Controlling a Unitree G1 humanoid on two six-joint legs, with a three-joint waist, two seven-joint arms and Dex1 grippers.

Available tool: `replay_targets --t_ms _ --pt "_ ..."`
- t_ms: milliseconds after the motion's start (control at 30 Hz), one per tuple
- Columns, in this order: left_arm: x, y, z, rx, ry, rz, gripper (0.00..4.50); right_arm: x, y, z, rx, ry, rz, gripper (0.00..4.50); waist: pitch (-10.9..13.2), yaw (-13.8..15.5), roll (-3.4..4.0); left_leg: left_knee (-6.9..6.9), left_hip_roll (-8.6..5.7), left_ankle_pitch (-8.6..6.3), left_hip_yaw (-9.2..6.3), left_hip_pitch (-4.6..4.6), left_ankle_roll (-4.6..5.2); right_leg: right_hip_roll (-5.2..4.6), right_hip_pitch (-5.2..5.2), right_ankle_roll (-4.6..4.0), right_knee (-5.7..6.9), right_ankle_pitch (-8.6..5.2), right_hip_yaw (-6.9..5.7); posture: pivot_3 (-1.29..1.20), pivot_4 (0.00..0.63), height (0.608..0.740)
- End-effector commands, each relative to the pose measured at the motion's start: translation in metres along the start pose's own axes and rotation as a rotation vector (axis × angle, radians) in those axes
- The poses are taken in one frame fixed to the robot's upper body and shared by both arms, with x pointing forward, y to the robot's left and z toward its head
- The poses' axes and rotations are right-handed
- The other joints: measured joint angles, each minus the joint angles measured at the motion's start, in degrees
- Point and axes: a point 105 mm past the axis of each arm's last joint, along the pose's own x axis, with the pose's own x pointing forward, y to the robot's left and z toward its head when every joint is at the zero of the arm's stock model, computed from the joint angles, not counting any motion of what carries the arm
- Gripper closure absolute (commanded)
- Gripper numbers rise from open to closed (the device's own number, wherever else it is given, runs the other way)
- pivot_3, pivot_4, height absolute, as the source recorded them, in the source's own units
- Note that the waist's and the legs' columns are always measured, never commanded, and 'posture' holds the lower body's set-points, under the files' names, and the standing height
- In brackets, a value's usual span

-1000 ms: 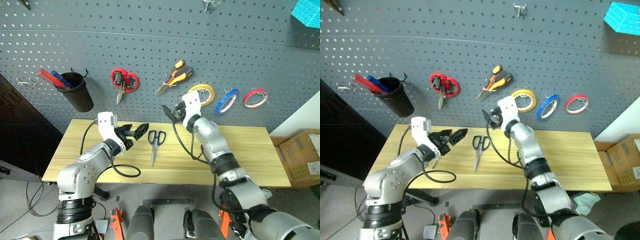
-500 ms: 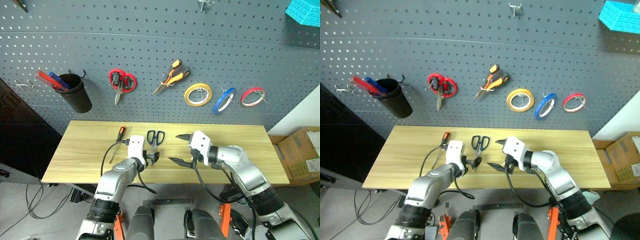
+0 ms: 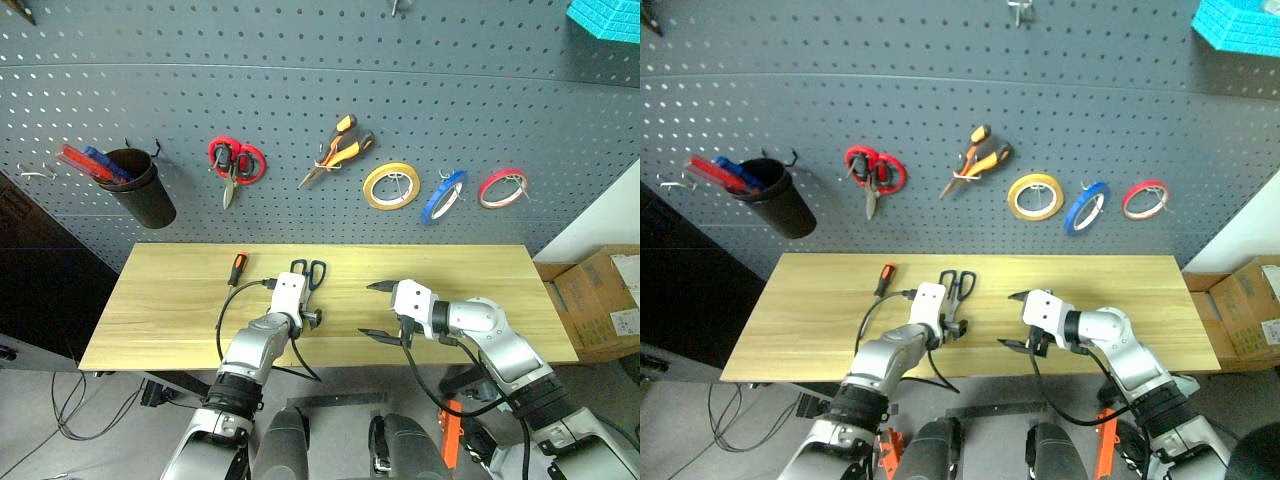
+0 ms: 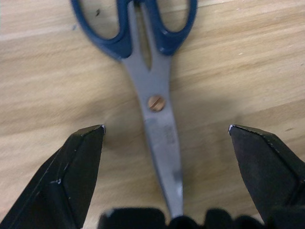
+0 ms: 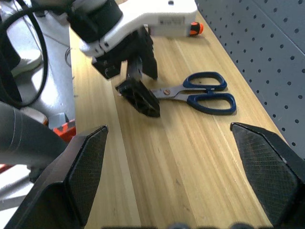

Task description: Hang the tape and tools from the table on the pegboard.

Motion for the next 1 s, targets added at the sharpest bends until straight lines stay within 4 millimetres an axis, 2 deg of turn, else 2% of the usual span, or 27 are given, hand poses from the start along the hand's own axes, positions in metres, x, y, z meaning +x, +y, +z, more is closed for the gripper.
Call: replay_targets --t_ms 33,167,267,600,833,900,1000 --pt "0.004 -0.006 0.002 0.032 0.005 -0.007 0.0 -0.004 -0.007 0.012 -0.017 -0.033 -0.021 0.04 0.0 -0.1 0.01 0.0 0.0 0.0 0.0 0.0 0.0 0.0 0.01 0.0 0.0 0.0 -0.01 0.07 0.236 0.74" --pt "0.006 -0.001 0.002 0.035 0.012 0.033 0.0 -0.005 -0.007 0.012 -0.013 -0.031 -0.015 0.04 0.0 -0.2 0.01 -0.01 -0.01 0.0 0.0 0.0 0.0 -0.01 0.01 0.0 -0.03 0.0 0.0 0.07 0.235 0.74" --pt "0.007 0.004 0.0 0.045 0.022 0.057 0.57 -0.005 -0.007 0.013 -0.016 -0.028 -0.007 0.0 0.0 -0.6 0.03 -0.02 0.0 0.0 -0.01 0.0 0.0 0.0 0.0 0.0 -0.03 0.0 0.0 0.07 0.234 0.74" --pt "0.005 0.009 -0.006 0.002 0.029 0.068 3.99 -0.004 -0.012 0.015 -0.017 -0.03 -0.016 0.0 0.0 -1.1 0.05 -0.02 -0.01 0.0 -0.02 0.0 0.0 -0.01 0.01 0.01 -0.06 0.0 -0.02 0.08 0.231 0.74" --pt "0.001 0.013 -0.003 -0.004 -0.002 0.072 4.0 -0.002 -0.014 0.016 -0.019 -0.032 -0.023 0.0 0.0 -1.1 0.05 -0.05 -0.01 -0.01 -0.02 0.0 -0.01 -0.01 0.01 0.01 -0.1 0.0 -0.02 0.1 0.213 0.74" --pt "-0.005 0.016 0.01 -0.009 -0.088 0.069 4.0 -0.005 -0.017 0.019 -0.017 -0.048 -0.05 0.0 0.0 -1.1 0.05 -0.06 -0.01 0.0 -0.02 0.0 -0.01 -0.01 0.01 0.01 -0.1 0.0 -0.02 0.11 0.207 0.74" --pt "-0.022 0.029 0.025 0.058 -0.23 0.11 4.0 -0.01 -0.014 0.026 -0.025 -0.094 -0.081 0.0 0.0 -1.1 0.05 -0.12 0.0 -0.01 -0.02 -0.04 -0.01 -0.02 -0.02 0.01 -0.14 0.0 -0.02 0.12 0.191 0.74"
